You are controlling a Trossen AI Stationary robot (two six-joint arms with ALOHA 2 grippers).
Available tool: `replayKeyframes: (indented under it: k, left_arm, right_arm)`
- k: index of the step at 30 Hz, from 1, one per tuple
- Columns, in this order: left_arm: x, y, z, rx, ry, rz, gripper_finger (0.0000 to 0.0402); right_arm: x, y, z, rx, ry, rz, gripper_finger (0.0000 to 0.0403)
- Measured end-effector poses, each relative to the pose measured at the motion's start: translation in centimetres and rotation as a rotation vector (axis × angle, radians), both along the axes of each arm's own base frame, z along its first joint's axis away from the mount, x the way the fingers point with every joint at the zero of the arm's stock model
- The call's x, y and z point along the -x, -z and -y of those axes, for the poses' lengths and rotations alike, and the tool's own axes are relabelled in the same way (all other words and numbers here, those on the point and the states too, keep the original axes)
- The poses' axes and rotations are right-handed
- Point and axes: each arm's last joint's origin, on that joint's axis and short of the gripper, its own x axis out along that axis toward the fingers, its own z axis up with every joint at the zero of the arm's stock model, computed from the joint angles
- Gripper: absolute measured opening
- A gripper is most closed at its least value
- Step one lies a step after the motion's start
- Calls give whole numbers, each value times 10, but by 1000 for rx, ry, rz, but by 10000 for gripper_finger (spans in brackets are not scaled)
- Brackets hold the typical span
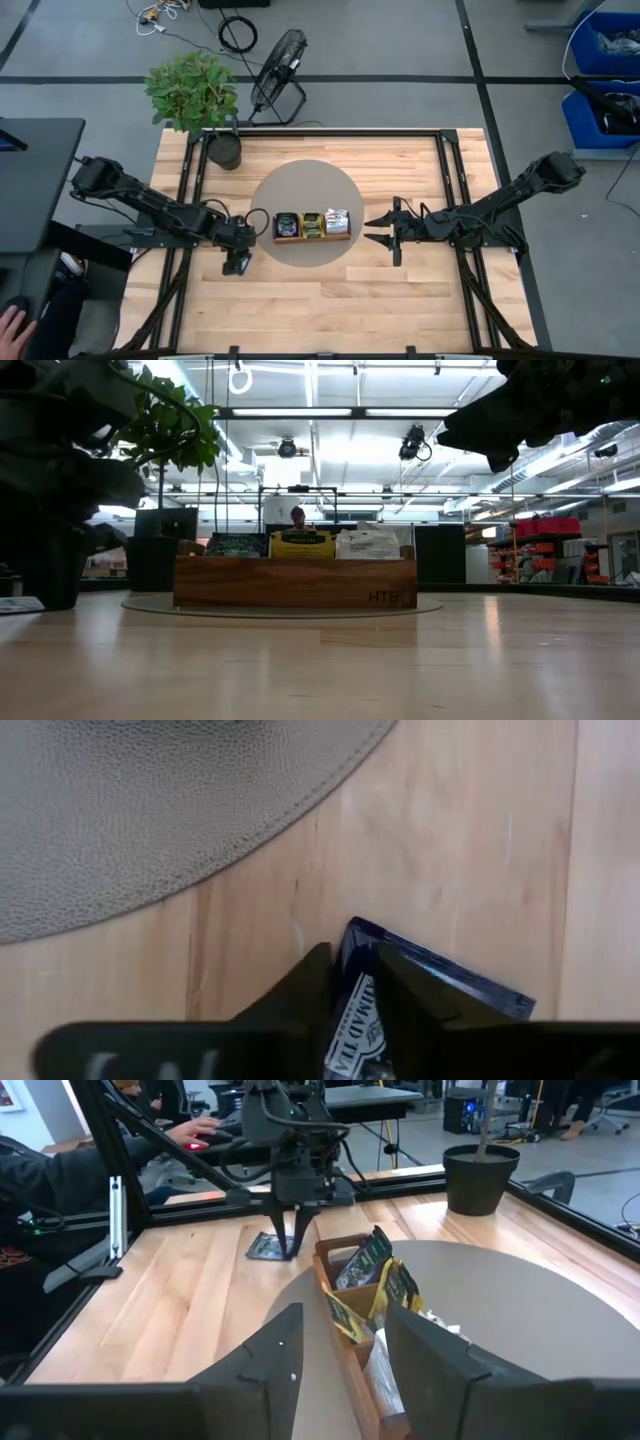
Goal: Pick & Place Tea
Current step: Put the purple tea bag into the left section of the wooden organizer
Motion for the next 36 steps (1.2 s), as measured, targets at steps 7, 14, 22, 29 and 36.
replayKeyframes:
  k: [7, 14, 22, 29, 36]
  left_arm:
    - [-4, -1, 1, 28, -22, 40, 8]
    - [-22, -25, 9, 59, -17, 98, 3]
    - [-39, -60, 22, -53, -44, 211, 2]
    - [-43, -76, 29, -305, -196, 393, 1]
    - [-52, -93, 32, -483, -313, 606, 1]
  right_arm:
    - [0, 0, 0, -1, 1, -2, 153]
    - [0, 0, 0, -6, 1, 0, 153]
    - [0, 1, 0, -9, 2, -6, 153]
    - [0, 1, 0, -4, 1, -7, 153]
    - [0, 1, 0, -3, 1, -7, 153]
